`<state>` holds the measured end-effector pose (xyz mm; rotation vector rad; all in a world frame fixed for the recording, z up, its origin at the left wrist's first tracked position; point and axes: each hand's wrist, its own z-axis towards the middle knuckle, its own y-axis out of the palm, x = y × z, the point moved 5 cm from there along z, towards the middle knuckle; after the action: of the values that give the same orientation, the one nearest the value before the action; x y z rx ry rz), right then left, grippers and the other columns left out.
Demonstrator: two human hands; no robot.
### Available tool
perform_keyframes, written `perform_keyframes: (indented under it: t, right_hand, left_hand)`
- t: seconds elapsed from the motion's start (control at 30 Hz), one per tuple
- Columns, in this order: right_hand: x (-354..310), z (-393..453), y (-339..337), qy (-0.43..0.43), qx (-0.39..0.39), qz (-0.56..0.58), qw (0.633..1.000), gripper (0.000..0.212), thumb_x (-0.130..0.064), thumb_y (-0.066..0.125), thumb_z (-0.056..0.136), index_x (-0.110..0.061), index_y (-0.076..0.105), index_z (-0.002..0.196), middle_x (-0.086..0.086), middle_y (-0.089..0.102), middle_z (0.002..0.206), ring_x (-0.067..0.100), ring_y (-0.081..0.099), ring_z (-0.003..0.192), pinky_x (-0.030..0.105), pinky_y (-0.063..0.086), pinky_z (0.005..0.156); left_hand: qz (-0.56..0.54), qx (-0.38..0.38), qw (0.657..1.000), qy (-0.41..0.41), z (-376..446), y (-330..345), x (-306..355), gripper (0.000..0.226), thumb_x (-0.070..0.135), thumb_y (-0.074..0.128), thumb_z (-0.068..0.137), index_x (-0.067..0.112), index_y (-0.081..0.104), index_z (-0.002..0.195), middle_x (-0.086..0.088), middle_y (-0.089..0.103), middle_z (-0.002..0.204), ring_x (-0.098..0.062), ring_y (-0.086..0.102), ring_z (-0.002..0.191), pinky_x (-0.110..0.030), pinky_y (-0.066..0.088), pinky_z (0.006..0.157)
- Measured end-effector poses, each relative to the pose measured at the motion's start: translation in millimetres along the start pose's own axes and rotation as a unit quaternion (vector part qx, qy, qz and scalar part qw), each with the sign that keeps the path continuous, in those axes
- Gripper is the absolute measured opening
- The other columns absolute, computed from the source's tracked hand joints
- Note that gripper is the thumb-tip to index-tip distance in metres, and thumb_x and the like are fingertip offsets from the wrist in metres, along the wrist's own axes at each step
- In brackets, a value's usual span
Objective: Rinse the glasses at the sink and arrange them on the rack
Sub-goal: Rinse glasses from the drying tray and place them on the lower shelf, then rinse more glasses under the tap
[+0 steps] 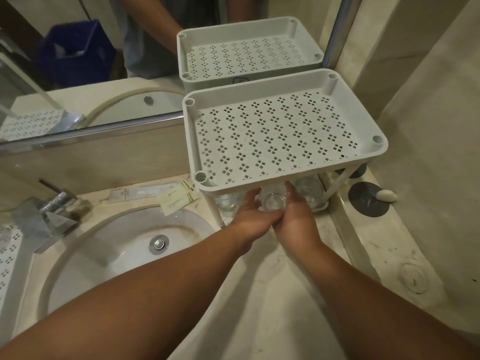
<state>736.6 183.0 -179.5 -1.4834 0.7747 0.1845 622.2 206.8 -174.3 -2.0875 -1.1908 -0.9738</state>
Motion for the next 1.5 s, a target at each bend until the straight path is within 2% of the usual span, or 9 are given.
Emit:
perform_keyframes:
  t: [0.17,0.33,0.7,0.87,1.03,1.2,1.3,1.4,1.5]
  right_hand:
    - [3,-10,0,-0.004,0.014,0.118,0.993,0.073,-0.006,0.062,0.087,-0.018,0.028,0.15,0.011,0.045,0.144,0.026,0.048,0.129,0.04,0.045,0.105]
    - [13,0,16,0.02,-0.003,0.004,1.0,0.078,-0.009,0.058,0.091,-0.019,0.017,0.156,0.013,0.031,0.152,0.022,0.041,0.135,0.023,0.039,0.103]
    - [15,-1,19,0.071,-0.038,-0.057,0.995,0.085,-0.015,0.059,0.093,-0.024,0.004,0.158,0.015,0.018,0.157,0.019,0.026,0.145,0.018,0.035,0.1]
    - [7,-18,10,0.044,0.022,0.049,0.998,0.078,-0.003,0.062,0.086,-0.021,0.027,0.154,0.013,0.018,0.158,0.027,0.04,0.138,0.025,0.038,0.102]
    - [5,-34,12,0.007,-0.009,0.0,1.0,0.079,-0.004,0.063,0.087,-0.017,0.024,0.155,0.004,0.007,0.165,0.02,0.027,0.147,0.024,0.032,0.109]
    - [1,-48,3,0.028,-0.023,0.005,0.999,0.083,-0.007,0.069,0.087,-0.025,0.024,0.155,-0.001,-0.001,0.166,0.023,0.037,0.142,0.03,0.045,0.1]
    - [-10,-58,-4,0.028,0.009,0.01,1.0,0.074,-0.014,0.069,0.088,-0.024,0.031,0.151,0.003,0.006,0.165,0.026,0.041,0.139,0.032,0.046,0.099]
    - [-25,-72,-3,0.023,0.03,0.034,0.999,0.07,-0.013,0.069,0.088,-0.023,0.036,0.149,0.004,0.008,0.164,0.026,0.043,0.137,0.027,0.044,0.096]
    - [-41,-89,4,0.02,0.033,0.067,0.997,0.065,-0.013,0.067,0.09,-0.024,0.038,0.147,0.002,0.014,0.163,0.022,0.047,0.131,0.021,0.04,0.091]
  left_hand:
    - [0.019,-0.006,1.0,-0.007,4,1,-3,0.083,0.035,0.073,0.079,0.044,0.027,0.148,0.003,0.04,0.153,-0.019,0.054,0.123,-0.039,0.051,0.1]
    - [0.044,-0.011,0.999,0.005,3,1,-4,0.086,0.039,0.073,0.077,0.047,0.024,0.147,0.001,0.038,0.154,-0.016,0.051,0.121,-0.035,0.051,0.096]
    - [0.085,-0.042,0.995,0.007,-4,-2,-7,0.09,0.045,0.066,0.077,0.056,0.016,0.15,0.006,0.033,0.159,-0.021,0.046,0.136,-0.044,0.047,0.105]
    - [0.089,-0.005,0.995,0.032,-13,-5,-9,0.083,0.031,0.065,0.078,0.048,0.027,0.15,0.005,0.047,0.149,-0.006,0.058,0.111,-0.017,0.048,0.079]
    - [0.172,-0.045,0.983,0.041,-20,-7,-13,0.087,0.035,0.061,0.084,0.042,0.013,0.156,0.005,0.036,0.158,-0.009,0.048,0.121,-0.011,0.035,0.066]
    - [0.211,-0.052,0.975,0.046,-31,-15,-14,0.093,0.032,0.066,0.082,0.034,0.012,0.158,0.002,0.024,0.164,-0.022,0.029,0.147,-0.024,0.034,0.095]
    - [0.2,-0.04,0.978,0.049,-39,-27,-16,0.088,0.036,0.066,0.084,0.034,0.017,0.157,-0.002,0.03,0.161,-0.02,0.038,0.14,-0.026,0.038,0.095]
    - [0.186,-0.021,0.98,0.065,-48,-44,-19,0.077,0.033,0.063,0.087,0.03,0.026,0.155,-0.006,0.043,0.152,-0.009,0.052,0.106,-0.021,0.043,0.08]
    - [0.166,-0.006,0.984,0.058,-59,-67,-27,0.069,0.032,0.062,0.088,0.029,0.034,0.151,-0.009,0.043,0.15,-0.018,0.061,0.11,-0.03,0.052,0.089]
